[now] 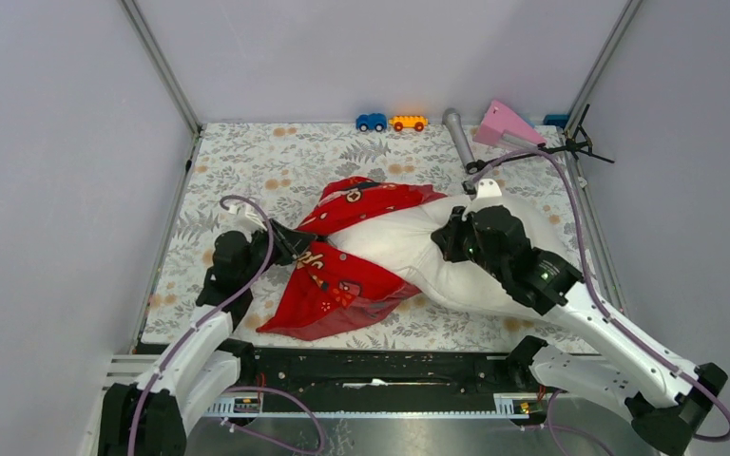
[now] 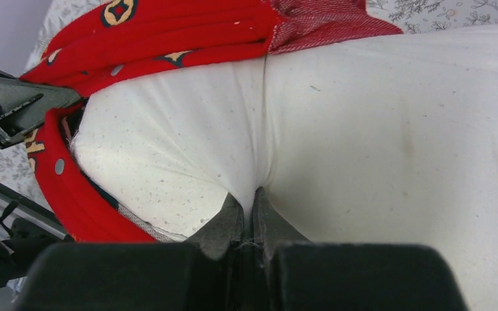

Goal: Remove the pillowcase from the pillow

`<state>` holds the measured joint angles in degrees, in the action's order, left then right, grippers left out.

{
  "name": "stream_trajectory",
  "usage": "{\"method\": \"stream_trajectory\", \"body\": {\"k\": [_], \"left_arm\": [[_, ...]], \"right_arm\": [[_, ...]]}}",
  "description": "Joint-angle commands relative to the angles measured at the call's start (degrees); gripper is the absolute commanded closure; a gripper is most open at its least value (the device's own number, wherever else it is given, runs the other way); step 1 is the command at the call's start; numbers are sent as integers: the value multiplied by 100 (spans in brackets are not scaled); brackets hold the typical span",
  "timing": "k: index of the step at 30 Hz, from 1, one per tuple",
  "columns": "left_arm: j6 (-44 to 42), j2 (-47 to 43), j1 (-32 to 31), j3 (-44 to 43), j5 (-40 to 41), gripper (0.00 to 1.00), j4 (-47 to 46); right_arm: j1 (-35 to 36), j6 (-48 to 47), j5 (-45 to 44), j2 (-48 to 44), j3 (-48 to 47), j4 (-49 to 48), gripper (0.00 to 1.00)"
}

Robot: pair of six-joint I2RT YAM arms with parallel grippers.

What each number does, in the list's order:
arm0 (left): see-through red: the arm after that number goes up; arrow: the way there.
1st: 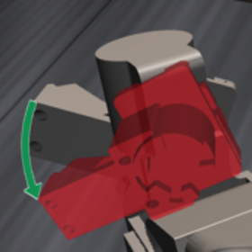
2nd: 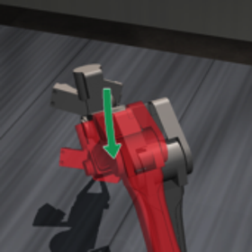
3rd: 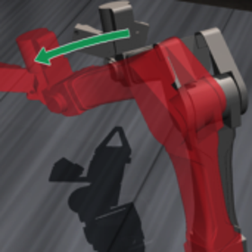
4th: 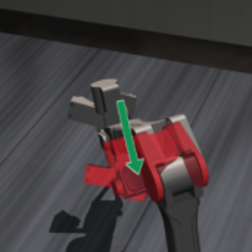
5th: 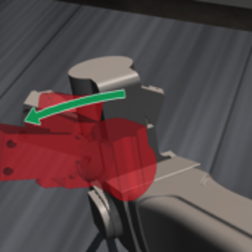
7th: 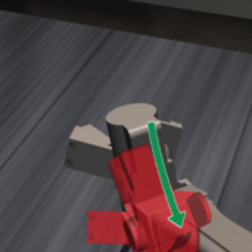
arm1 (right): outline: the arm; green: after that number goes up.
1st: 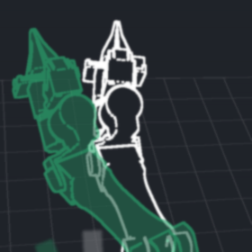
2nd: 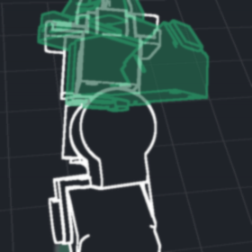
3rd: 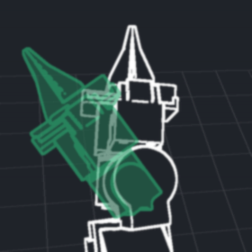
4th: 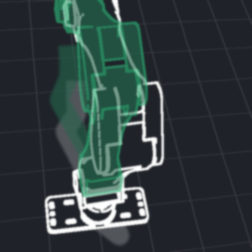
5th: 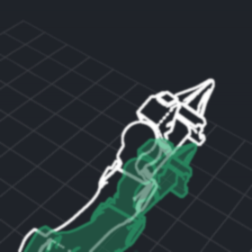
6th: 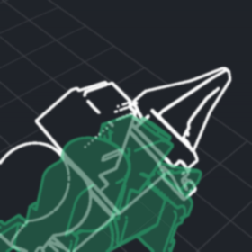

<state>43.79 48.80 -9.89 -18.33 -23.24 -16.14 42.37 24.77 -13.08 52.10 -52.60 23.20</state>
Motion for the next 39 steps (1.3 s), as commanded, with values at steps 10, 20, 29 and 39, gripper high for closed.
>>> {"method": "stream_trajectory", "body": {"k": [10, 20, 29, 39], "left_arm": [[116, -876, 499, 342, 3874, 100, 1528], [1345, -1224, 497, -4, 5663, 100, 3083], [1574, -1780, 497, 65, 5975, 99, 3356], [2268, -1714, 501, -42, 6445, 96, 3909]], "right_arm": [[-661, -158, -3459, -1543, -281, -93, 100], [-667, -44, -3945, -2017, 140, -456, 100], [-666, 3, -3959, -1961, 219, -541, 100], [-665, -125, -3977, -2376, 728, -1077, 99]]}}
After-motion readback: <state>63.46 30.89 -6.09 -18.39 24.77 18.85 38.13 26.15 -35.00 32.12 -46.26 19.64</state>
